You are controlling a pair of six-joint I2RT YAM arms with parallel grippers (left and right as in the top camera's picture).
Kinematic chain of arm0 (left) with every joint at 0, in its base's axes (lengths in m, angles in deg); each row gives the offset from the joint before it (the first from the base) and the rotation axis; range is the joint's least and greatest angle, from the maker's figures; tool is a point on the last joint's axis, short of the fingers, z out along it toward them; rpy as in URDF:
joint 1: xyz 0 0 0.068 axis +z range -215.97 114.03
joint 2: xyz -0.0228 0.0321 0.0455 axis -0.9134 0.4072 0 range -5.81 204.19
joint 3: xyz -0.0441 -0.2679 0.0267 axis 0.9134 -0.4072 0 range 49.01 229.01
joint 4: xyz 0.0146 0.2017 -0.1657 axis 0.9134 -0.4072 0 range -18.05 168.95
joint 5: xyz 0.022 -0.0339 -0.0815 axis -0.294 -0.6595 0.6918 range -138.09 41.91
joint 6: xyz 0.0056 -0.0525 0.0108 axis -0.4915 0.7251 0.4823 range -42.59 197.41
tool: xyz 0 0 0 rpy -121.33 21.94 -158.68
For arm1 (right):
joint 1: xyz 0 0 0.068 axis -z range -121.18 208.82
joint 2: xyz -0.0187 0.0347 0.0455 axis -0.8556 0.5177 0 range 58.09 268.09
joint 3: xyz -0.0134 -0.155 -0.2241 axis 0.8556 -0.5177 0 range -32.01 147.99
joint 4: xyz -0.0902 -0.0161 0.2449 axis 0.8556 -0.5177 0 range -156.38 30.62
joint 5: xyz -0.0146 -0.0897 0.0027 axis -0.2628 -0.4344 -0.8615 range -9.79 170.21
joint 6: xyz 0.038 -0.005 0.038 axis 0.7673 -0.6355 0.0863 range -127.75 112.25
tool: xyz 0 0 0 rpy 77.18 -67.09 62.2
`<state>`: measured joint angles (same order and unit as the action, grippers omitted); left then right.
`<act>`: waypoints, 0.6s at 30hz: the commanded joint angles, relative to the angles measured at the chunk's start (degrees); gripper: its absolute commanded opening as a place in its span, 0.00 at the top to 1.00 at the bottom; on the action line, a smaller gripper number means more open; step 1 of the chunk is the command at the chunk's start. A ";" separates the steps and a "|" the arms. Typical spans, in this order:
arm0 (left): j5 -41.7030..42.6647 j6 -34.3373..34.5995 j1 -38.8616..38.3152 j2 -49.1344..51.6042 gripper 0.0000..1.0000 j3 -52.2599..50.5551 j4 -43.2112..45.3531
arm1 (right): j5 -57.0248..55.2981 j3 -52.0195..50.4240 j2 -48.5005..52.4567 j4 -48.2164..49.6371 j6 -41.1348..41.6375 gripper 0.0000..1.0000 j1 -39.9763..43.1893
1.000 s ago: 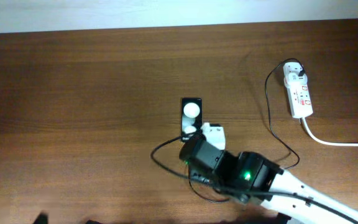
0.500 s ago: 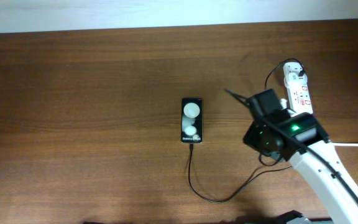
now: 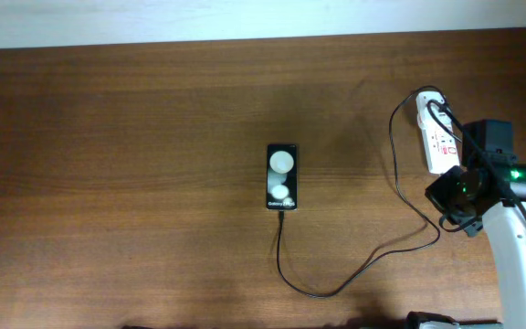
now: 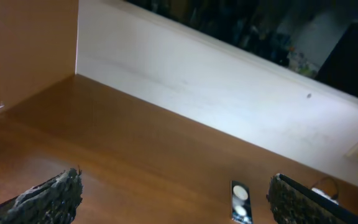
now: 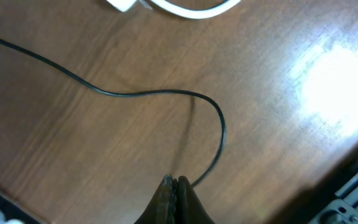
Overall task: Plug charger to phone and switch on socket
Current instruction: 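Move the right gripper over the white power strip's switch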
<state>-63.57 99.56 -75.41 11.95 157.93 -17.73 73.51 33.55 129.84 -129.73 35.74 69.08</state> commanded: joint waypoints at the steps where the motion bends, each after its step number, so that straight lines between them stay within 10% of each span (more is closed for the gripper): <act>1: -0.61 0.11 1.33 -4.13 0.01 0.07 0.00 | 0.50 0.35 0.00 2.40 -3.13 0.96 0.57; 10: -0.59 0.11 6.23 -8.98 0.01 0.11 0.00 | 2.67 5.51 7.13 6.73 -10.03 0.96 10.32; 18: -0.61 0.11 6.08 -14.36 0.01 0.11 0.00 | 3.52 39.54 41.57 -5.42 -10.60 0.96 10.51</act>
<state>-63.61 99.56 -69.33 0.58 158.00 -17.75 76.72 64.10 164.09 -132.62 25.86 79.40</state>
